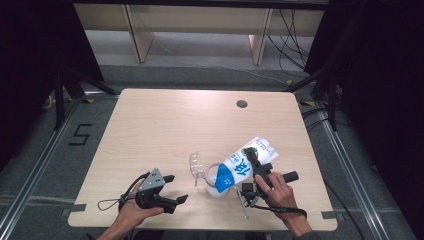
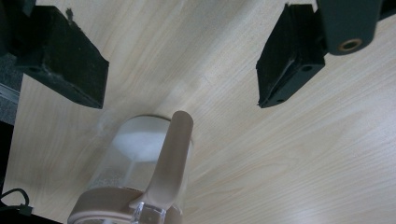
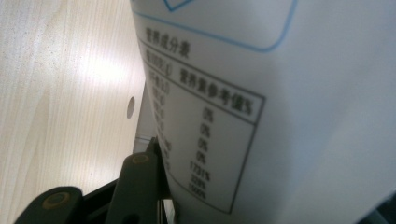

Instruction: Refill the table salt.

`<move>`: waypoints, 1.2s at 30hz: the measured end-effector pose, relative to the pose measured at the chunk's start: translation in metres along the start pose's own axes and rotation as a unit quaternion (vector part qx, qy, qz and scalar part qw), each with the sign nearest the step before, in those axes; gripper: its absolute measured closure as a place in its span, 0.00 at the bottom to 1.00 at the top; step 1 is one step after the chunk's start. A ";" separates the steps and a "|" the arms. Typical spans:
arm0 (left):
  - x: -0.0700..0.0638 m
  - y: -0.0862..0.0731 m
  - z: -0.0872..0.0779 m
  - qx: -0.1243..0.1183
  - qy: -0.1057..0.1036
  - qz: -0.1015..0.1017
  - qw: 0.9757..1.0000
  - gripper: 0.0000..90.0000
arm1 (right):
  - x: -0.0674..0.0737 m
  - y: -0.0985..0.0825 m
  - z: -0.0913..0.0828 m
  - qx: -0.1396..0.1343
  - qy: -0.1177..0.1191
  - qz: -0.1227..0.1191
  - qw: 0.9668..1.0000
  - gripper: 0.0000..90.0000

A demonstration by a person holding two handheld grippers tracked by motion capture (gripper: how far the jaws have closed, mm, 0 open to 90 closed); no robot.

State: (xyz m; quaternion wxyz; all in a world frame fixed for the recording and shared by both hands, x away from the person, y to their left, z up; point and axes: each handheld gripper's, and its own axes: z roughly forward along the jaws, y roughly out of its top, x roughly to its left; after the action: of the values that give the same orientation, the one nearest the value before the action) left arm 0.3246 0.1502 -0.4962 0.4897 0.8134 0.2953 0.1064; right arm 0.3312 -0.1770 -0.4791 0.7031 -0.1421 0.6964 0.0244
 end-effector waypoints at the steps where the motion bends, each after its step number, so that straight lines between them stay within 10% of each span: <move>1: 0.000 0.000 0.000 0.000 0.000 0.000 1.000 0.18 | 0.000 0.000 0.000 0.001 0.001 -0.004 1.000 0.65; 12: 0.000 0.000 0.000 0.000 0.000 0.000 1.000 0.18 | 0.003 0.000 0.000 0.007 0.007 0.022 1.000 0.67; 17: 0.000 0.000 0.000 0.000 0.000 0.000 1.000 0.18 | -0.001 0.000 0.001 -0.004 0.001 -0.006 1.000 0.67; 18: 0.000 0.000 0.000 0.000 0.000 0.000 1.000 0.18 | 0.007 -0.001 -0.001 0.008 0.004 0.051 0.999 0.67; 21: 0.000 0.000 0.000 0.000 0.000 0.000 1.000 0.18 | -0.001 0.000 -0.001 0.004 0.005 0.000 1.000 0.67; 36: 0.000 0.000 0.000 0.000 0.001 -0.002 1.000 0.18 | 0.000 0.000 0.001 -0.007 -0.003 0.007 1.000 0.68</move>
State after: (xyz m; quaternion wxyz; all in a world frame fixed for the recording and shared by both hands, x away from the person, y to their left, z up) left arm 0.3242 0.1499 -0.4962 0.4892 0.8130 0.2974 0.1066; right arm 0.3320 -0.1769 -0.4789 0.7043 -0.1416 0.6948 0.0348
